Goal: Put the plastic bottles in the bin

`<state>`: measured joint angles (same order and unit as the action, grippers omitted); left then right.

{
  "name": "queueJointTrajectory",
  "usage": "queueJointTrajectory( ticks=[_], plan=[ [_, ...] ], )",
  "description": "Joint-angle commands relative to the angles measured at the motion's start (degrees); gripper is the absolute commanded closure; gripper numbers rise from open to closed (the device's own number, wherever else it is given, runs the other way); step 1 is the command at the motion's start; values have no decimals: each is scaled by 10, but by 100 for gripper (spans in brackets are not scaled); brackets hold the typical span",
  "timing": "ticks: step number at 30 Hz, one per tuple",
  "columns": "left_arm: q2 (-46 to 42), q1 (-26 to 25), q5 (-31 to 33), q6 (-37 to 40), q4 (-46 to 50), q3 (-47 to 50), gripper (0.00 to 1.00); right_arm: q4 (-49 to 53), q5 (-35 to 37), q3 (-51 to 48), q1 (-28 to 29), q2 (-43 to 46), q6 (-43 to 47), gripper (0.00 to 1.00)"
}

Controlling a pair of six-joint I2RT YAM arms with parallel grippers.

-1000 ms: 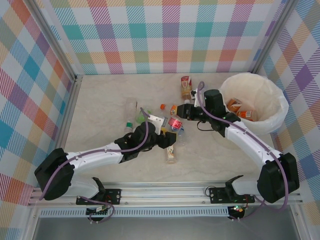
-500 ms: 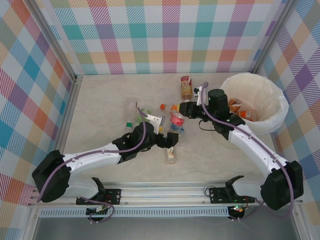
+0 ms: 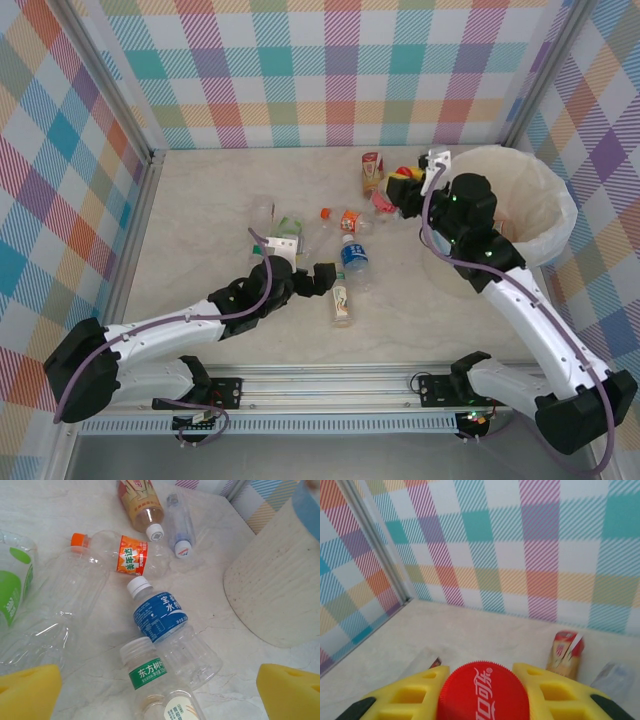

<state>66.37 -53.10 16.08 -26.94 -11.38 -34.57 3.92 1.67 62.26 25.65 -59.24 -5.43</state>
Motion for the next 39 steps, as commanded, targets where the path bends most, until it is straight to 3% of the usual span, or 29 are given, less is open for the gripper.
queueJointTrajectory(
  ticks=[1,8,12,17,23,30,39],
  plan=[
    [5,4,14,-15,11,-1,0,-39,79,42,4,16,138,100],
    [19,4,16,-19,8,-3,0,-66,180,68,-2,22,284,100],
    [26,4,13,-32,9,-2,0,-96,252,60,-33,37,345,100],
    [37,4,13,-45,-5,5,0,-79,294,65,-132,42,338,100],
    [52,5,6,-41,-13,-6,0,-54,337,83,-203,0,356,99],
    [63,5,7,-41,-4,-15,0,65,306,80,-249,-10,264,94],
    [69,7,-1,-47,16,-21,0,137,359,43,-251,-60,268,91]
  ],
)
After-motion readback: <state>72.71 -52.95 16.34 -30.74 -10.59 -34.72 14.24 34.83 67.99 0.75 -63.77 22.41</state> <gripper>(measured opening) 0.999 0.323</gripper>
